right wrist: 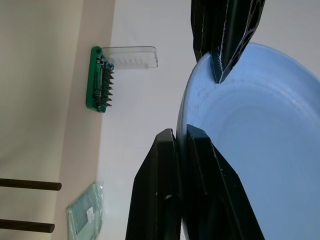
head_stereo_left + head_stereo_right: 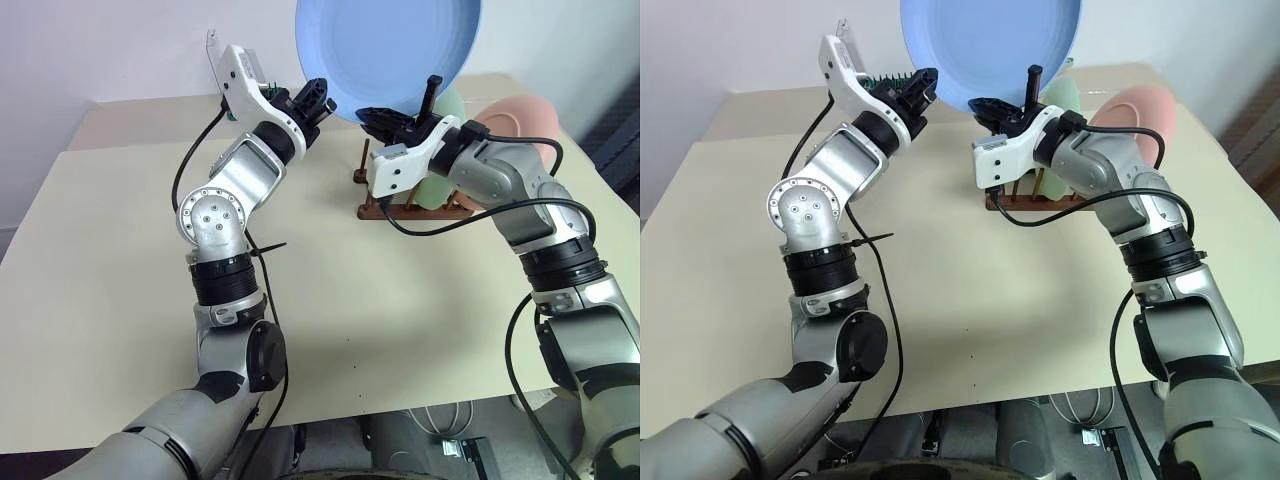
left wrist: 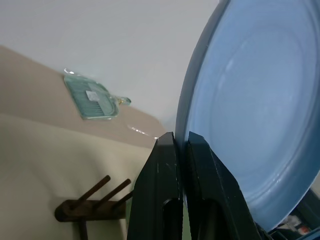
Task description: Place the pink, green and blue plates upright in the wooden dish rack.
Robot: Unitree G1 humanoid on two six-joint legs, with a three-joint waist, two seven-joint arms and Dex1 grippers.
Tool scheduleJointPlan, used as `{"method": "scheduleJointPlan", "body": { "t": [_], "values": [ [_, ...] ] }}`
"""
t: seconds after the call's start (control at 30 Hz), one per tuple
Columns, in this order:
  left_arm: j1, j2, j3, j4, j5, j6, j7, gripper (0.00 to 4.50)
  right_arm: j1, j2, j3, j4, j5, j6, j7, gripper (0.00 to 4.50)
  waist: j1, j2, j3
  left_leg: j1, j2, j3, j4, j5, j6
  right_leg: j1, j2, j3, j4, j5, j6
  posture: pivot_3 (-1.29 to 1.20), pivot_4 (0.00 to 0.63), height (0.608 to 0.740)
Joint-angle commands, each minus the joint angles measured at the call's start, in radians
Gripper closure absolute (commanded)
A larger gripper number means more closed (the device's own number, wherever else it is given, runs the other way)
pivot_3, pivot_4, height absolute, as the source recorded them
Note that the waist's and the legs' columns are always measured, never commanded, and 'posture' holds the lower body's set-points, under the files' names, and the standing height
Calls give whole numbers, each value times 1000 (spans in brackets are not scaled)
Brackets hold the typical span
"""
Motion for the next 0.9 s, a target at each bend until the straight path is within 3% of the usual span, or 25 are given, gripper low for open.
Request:
{"method": "scheduleJointPlan", "body": {
  "t": [0.03, 0.27, 0.4, 0.57, 0.7, 0.8, 0.9],
  "values": [
    [-31, 0, 36, 17, -122, -12, 7, 3513, -11, 4, -24, -17, 22, 5, -26, 4500, 0, 0, 0, 0, 0, 0, 0, 0, 0, 0, 0, 0, 0, 0, 0, 0, 150, 740],
    [-11, 48, 16, -6, -256, -12, -61, 22, -28, -14, -24, 0, -5, -3, -63, 4500, -1, 0, 0, 0, 0, 0, 0, 0, 0, 0, 0, 0, -1, 0, 0, 0, 150, 740],
    [22, 93, -8, -33, -309, 5, -128, 22, -44, -33, -34, 10, -15, -11, -92, 4500, -1, 0, 0, 0, 0, 0, 0, 0, 0, 0, 0, 0, -1, 0, 0, 0, 150, 740],
    [-68, 357, -2, 23, -351, 32, -373, 22, -118, -20, -105, -11, 98, -6, -112, 4500, -11, 0, 0, -2, 2, 1, 0, 0, 0, -3, 2, 1, 0, 1, -2, 0, 150, 740],
    [-137, 522, -45, 91, -302, 33, -547, 22, -148, 93, -204, -25, 427, 95, -7, 4500, -9, 0, 0, 0, 6, 1, -3, 0, -1, 0, 6, 0, -5, 3, -4, 0, 150, 740],
    [-56, 657, -188, -3, -112, -78, -744, 22, -174, 199, -299, -105, 761, 262, 95, 4500, -12, 1, -1, 1, 7, 1, -3, 0, -1, 1, 7, 0, -6, 3, -5, 0, 150, 740],
    [47, 730, -302, -55, 71, -243, -869, 22, -197, 285, -375, -260, 1134, 504, 152, 4500, -8, 2, -1, 0, 8, 0, -3, 0, -1, 0, 7, 0, -5, 4, -6, 0, 150, 740]
  ]
}}
